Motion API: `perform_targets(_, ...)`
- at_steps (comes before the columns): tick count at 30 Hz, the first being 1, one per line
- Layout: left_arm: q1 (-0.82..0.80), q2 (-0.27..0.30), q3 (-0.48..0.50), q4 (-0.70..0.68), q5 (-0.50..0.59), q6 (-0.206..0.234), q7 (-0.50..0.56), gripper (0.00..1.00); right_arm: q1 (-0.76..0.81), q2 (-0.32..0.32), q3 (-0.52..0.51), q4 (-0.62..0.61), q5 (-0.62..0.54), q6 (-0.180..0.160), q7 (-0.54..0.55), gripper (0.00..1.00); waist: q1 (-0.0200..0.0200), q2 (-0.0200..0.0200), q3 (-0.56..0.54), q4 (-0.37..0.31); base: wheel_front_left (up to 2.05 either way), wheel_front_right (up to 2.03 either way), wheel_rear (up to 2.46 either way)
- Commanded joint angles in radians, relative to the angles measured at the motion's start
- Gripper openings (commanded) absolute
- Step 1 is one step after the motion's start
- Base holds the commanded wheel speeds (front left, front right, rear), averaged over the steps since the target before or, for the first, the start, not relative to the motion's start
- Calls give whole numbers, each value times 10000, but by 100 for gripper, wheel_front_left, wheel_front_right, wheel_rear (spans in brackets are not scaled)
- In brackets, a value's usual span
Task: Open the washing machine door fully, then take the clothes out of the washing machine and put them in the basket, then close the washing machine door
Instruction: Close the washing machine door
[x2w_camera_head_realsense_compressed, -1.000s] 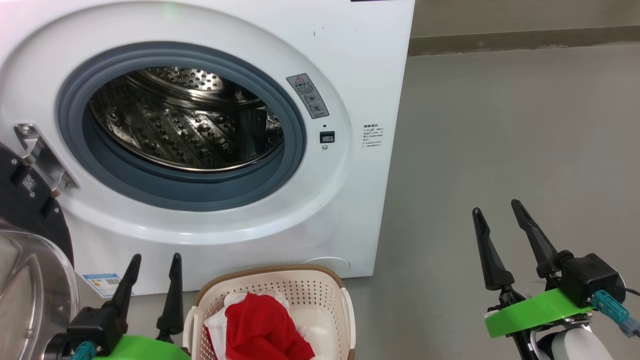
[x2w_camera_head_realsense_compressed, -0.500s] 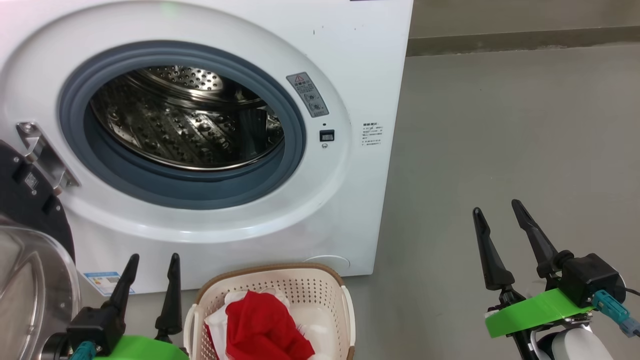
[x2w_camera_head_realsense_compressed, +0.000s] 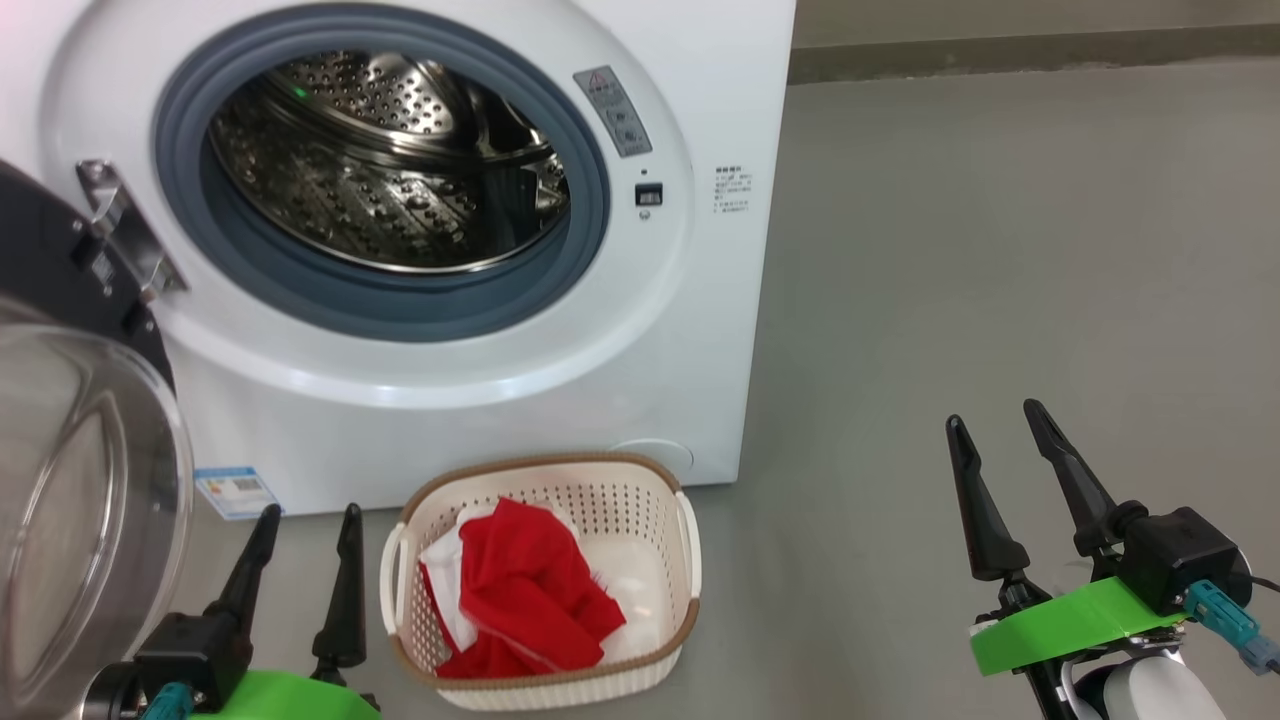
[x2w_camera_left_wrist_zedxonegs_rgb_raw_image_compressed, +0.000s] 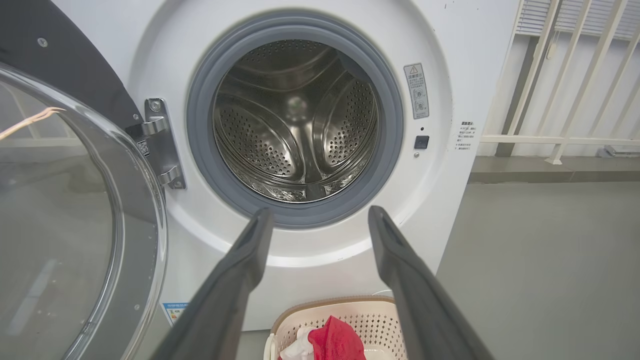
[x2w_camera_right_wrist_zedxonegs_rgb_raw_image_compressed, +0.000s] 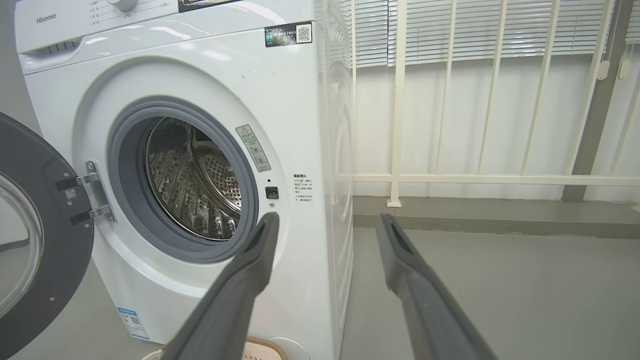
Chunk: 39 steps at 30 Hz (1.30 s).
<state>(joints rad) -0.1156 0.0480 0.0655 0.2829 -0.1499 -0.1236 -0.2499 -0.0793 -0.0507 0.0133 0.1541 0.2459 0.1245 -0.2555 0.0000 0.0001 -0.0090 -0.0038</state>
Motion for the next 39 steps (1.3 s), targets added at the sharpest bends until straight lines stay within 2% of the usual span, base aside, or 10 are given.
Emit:
perform_targets(1,-53,152,293,-308,-73,-28,-118,100,-101,2,218,-228,32,62,-63,100,0,-1,4,2,-151,151,0)
perform_targets(9,-45,158,243,-381,-223,-50,-118,100,-96,3,213,-201,36,62,-63,100,0,-1,18,39,-90,90,0)
perform_targets(21,19,86,273,-573,-113,27,-118,100,-73,0,259,-180,28,62,-63,100,0,-1,26,189,-4,4,0)
perform_targets(30,-48,58,271,-729,-63,82,-118,100,-78,-34,370,-191,20,62,-63,100,0,-1,75,789,0,0,0)
perform_targets(39,-39,41,268,-945,-126,109,-118,100,-214,-63,593,-175,5,62,-63,100,0,-1,202,1819,0,0,0)
